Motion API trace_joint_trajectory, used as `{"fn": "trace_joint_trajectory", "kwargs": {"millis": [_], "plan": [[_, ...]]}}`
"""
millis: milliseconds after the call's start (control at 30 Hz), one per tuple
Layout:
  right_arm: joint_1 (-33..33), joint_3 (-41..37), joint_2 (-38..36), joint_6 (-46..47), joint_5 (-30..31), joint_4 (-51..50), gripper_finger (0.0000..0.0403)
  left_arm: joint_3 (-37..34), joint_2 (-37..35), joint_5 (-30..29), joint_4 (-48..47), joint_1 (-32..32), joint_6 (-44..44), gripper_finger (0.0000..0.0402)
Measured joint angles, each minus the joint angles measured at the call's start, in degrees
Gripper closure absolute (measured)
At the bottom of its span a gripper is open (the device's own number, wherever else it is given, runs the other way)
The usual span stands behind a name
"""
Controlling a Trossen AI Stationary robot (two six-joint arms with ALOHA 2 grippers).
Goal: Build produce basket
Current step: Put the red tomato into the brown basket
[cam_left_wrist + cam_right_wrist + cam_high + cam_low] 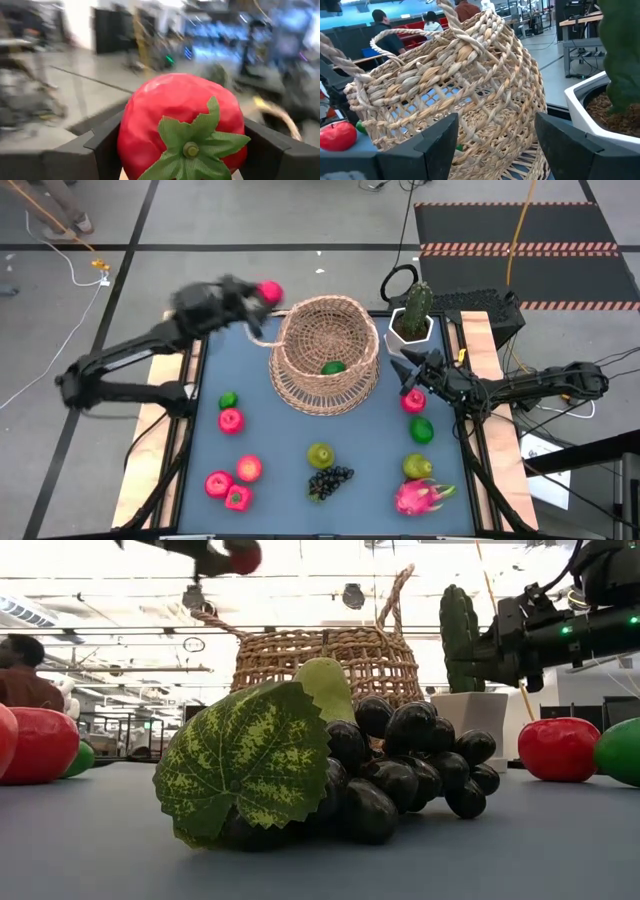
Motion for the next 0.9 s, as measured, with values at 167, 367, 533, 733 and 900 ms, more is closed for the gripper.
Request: {"fn": "trace_joint_trajectory", "kwargs": {"millis": [167, 367, 533, 733, 900], "plan": [[-0.5, 0.0, 0.0, 0.1, 0.0, 0.5, 0.0147, -0.3, 15.9, -0.9, 10.7, -7.9, 3.1, 0.0106], [-0.5, 0.0, 0.0, 0.7, -0.2, 1.7, 0.0147, 5.5, 28.1, 2.0, 9.0, -9.1, 1.0, 0.0104], [-0.5, 0.0, 0.0, 0.6, -0.3, 1.7, 0.0147, 13.2, 36.0, 1.6, -7.3, -8.6, 3.6, 0.0103], [-0.5, 0.0, 0.0, 1.0, 0.0, 1.8, 0.0147, 17.8, 41.6, -1.6, -11.0, -7.5, 2.4, 0.0088], [-0.5, 0.0, 0.0, 1.6, 0.2, 2.1, 0.0147, 19.4, 42.1, -1.7, -11.7, -6.7, 2.4, 0.0037]]}}
